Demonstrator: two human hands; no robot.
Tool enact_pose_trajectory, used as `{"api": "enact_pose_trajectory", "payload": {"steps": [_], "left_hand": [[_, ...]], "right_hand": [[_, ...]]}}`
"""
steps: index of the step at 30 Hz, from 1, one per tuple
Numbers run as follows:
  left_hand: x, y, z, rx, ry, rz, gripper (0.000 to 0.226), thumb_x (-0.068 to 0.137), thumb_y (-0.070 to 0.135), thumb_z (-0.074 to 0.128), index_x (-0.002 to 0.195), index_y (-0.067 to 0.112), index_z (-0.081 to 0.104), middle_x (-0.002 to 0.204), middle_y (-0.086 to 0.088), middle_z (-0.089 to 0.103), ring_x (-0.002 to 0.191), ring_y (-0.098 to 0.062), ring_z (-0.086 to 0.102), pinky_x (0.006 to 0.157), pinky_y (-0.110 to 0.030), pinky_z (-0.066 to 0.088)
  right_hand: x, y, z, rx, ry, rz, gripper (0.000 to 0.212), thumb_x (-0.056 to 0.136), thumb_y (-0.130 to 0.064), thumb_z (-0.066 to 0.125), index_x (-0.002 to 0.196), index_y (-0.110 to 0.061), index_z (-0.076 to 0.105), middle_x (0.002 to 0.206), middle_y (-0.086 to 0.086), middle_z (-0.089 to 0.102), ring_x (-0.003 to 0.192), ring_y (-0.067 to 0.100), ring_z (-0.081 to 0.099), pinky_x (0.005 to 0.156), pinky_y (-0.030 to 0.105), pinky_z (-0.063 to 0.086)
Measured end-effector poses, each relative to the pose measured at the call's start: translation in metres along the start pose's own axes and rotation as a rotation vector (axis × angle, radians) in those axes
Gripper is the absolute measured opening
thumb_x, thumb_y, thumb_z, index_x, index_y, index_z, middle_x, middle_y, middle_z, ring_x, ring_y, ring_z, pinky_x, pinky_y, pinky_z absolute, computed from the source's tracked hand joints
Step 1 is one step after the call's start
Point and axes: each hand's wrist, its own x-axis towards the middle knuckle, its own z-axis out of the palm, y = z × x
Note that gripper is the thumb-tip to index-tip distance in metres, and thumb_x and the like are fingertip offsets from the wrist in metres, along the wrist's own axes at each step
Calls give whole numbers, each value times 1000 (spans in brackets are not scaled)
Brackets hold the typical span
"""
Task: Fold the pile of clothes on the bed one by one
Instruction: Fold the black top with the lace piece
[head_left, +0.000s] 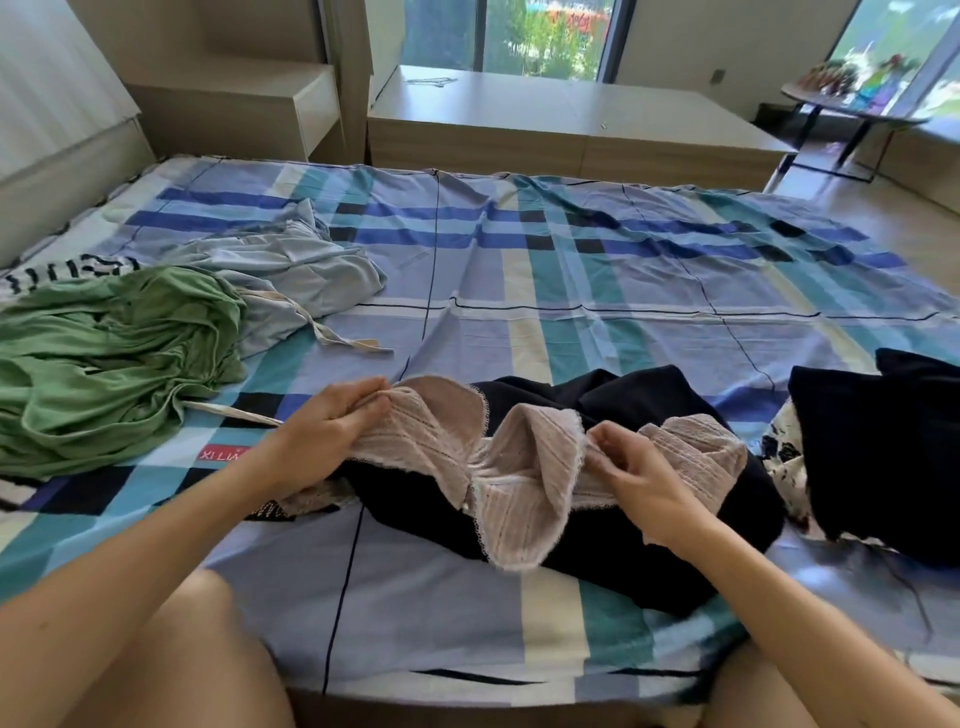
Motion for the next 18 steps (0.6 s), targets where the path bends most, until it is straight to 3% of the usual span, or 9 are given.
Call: {"api": "enact_pose_trajectory", "payload": {"steps": [2, 3, 5, 7, 9, 11, 12, 14, 18], "left_hand": [[0, 9, -6, 38, 29, -10, 7, 101, 23, 56, 99, 28, 61, 97, 21, 57, 84, 11, 53, 79, 2, 37], [-2, 14, -13, 110, -9, 21, 7, 100, 34, 56, 100, 27, 58, 97, 17, 56, 83, 6, 52, 75, 0, 38], [-3, 21, -30, 324, -106, 128, 45, 88, 64, 62, 89, 19, 56, 85, 12, 60, 70, -4, 51, 67, -17, 44], [0, 25, -48, 496, -187, 153, 51, 71, 66, 78, 90, 24, 57, 79, 11, 64, 71, -5, 60, 67, -21, 46], [12, 26, -65, 669, -236, 159, 50, 65, 56, 86, 95, 28, 57, 85, 21, 64, 80, 7, 61, 72, -12, 44], [32, 28, -77, 875, -215, 83, 49, 65, 60, 76, 97, 25, 65, 87, 16, 67, 83, -1, 65, 77, -24, 52], [44, 32, -84, 988, -175, 23, 46, 68, 61, 73, 95, 23, 66, 86, 10, 67, 82, -12, 66, 76, -31, 54], [69, 53, -98, 1125, -44, -80, 34, 81, 53, 73, 93, 22, 66, 91, 0, 64, 82, -21, 62, 74, -33, 53], [123, 145, -140, 1061, 292, -113, 33, 88, 48, 69, 99, 18, 66, 103, -11, 67, 89, -29, 63, 74, -38, 53]], "right_hand": [[5, 1, -5, 117, 32, 83, 21, 101, -21, 56, 92, -2, 52, 79, 4, 53, 76, 17, 46, 72, 38, 39], [6, 0, -8, 127, 32, 90, 22, 102, -23, 54, 95, -3, 53, 81, 5, 54, 78, 18, 47, 74, 39, 39], [7, -10, -20, 113, -42, 83, 22, 101, -29, 57, 101, -7, 56, 84, 1, 57, 80, 17, 50, 76, 35, 41], [11, -30, -38, 84, -204, 99, 32, 89, -31, 72, 109, -11, 59, 82, -8, 62, 77, 7, 54, 72, 21, 43], [22, -52, -55, -111, -333, 146, 47, 72, -31, 82, 112, -15, 63, 84, -8, 67, 77, 5, 61, 69, 16, 45], [46, -67, -68, -493, -338, 159, 33, 74, -28, 83, 99, -13, 68, 78, -3, 65, 75, 12, 61, 63, 17, 42], [62, -76, -75, -660, -291, 177, 21, 80, -24, 81, 89, -12, 67, 71, -3, 61, 69, 13, 57, 57, 15, 38], [94, -110, -92, -800, -132, 182, 21, 85, -20, 77, 72, -19, 60, 66, -5, 55, 64, 11, 52, 50, 14, 35], [155, -208, -140, -713, 248, 22, 30, 85, -13, 74, 62, -21, 56, 68, 4, 57, 69, 20, 54, 59, 29, 37]]}}
